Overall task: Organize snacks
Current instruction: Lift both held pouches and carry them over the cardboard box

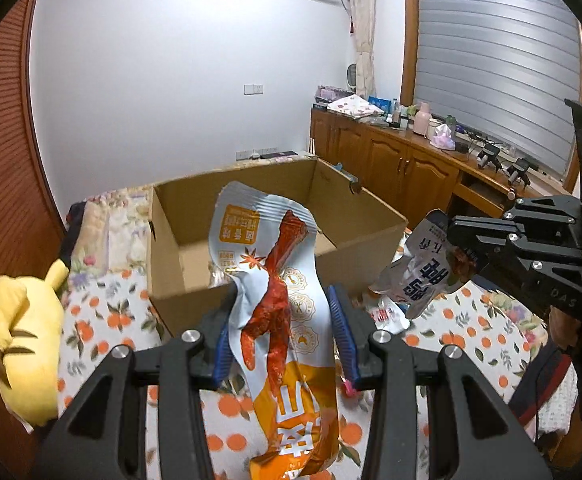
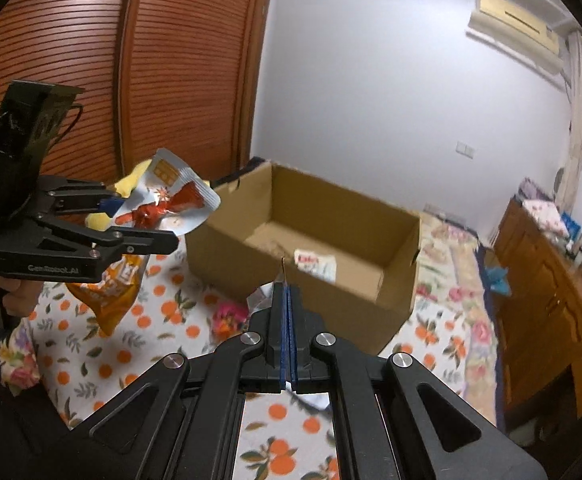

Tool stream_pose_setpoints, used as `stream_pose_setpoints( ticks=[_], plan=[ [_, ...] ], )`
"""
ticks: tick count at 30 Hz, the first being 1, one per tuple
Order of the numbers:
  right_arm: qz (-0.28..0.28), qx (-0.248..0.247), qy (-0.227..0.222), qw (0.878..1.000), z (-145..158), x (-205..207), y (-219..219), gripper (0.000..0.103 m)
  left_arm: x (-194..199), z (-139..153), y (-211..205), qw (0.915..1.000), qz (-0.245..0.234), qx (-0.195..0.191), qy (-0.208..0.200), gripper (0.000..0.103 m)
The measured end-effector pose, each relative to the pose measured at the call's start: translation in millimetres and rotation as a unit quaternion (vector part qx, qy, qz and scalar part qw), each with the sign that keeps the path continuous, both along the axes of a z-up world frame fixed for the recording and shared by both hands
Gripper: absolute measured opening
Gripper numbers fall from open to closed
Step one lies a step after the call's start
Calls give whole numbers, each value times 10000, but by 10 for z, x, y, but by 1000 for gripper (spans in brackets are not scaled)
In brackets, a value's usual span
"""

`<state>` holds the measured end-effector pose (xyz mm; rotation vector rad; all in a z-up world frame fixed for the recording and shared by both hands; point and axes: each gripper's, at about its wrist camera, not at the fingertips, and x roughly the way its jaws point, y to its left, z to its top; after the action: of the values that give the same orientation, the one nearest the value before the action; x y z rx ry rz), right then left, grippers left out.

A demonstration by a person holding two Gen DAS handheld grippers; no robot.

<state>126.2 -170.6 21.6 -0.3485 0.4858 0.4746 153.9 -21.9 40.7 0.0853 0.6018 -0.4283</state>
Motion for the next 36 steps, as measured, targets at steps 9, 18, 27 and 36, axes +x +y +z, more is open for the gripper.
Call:
stream_pose_setpoints(
  ticks=[9,18,27,36],
  plan=[
    [-2,-34,-222,9997,226,404,38,0,421,211,-8,9999,51,67,-107,41],
    [-113,-39,-297,9995,290,851,-3,0,893,340,-3,9995,166,166,-199,41],
    [-265,-152,-158,9994,139,1261,-44,0,1322,238,2,9988,334,343,-106,41],
    [-404,-186,95,9990,-92,1567,-154,0,1558,208,-87,9981,402,458,-79,41]
  ],
)
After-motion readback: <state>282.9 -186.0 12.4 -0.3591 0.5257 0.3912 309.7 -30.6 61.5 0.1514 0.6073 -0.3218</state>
